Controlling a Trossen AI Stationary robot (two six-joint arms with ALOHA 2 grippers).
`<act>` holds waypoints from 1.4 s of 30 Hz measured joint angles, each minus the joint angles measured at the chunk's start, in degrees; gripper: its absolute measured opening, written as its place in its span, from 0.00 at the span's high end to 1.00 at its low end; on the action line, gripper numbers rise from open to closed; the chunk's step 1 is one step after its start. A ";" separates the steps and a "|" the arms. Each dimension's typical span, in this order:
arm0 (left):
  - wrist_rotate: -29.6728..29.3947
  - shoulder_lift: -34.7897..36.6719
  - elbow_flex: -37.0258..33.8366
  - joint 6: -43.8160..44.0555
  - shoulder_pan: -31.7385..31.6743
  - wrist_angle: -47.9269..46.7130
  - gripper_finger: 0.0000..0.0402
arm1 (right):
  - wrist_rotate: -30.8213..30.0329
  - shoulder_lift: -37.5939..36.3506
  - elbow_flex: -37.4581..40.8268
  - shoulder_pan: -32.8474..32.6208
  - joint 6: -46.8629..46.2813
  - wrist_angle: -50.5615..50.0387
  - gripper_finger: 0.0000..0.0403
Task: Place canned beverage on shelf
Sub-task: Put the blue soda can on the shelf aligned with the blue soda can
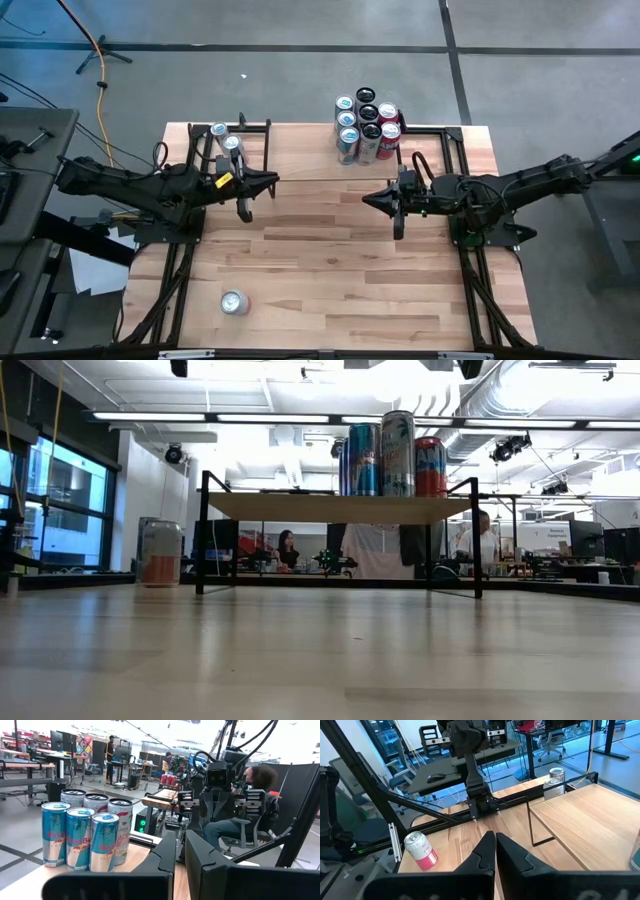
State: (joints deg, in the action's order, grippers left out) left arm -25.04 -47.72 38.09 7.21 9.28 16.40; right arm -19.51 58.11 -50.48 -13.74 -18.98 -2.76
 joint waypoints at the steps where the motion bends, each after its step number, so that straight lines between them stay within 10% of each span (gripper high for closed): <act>1: 0.00 0.00 0.00 0.01 0.00 0.02 1.00 | 0.00 0.00 0.00 0.00 0.00 0.00 1.00; 11: -8.26 0.09 0.00 -1.29 -0.89 -0.30 0.87 | -3.35 0.00 -0.02 0.00 -0.19 -0.29 1.00; 16: -9.63 0.87 5.54 4.11 -6.23 -17.90 0.65 | -3.50 0.00 -0.02 0.00 -0.44 -0.51 1.00; 28: 0.88 -6.38 21.54 2.52 -39.37 -53.83 0.22 | -3.50 0.00 -0.02 0.00 -0.37 -1.29 1.00; 36: 9.65 -24.51 32.74 5.53 -65.01 -68.74 0.17 | -3.49 0.00 -0.02 0.00 -1.88 -1.33 1.00; 42: 12.02 -32.91 38.47 9.34 -69.68 -72.76 0.17 | -3.48 0.02 -0.11 0.00 -3.48 -1.73 1.00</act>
State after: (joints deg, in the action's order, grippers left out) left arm -13.02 -80.63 76.56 16.55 -60.40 -56.36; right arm -22.99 58.13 -50.59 -13.74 -22.47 -4.50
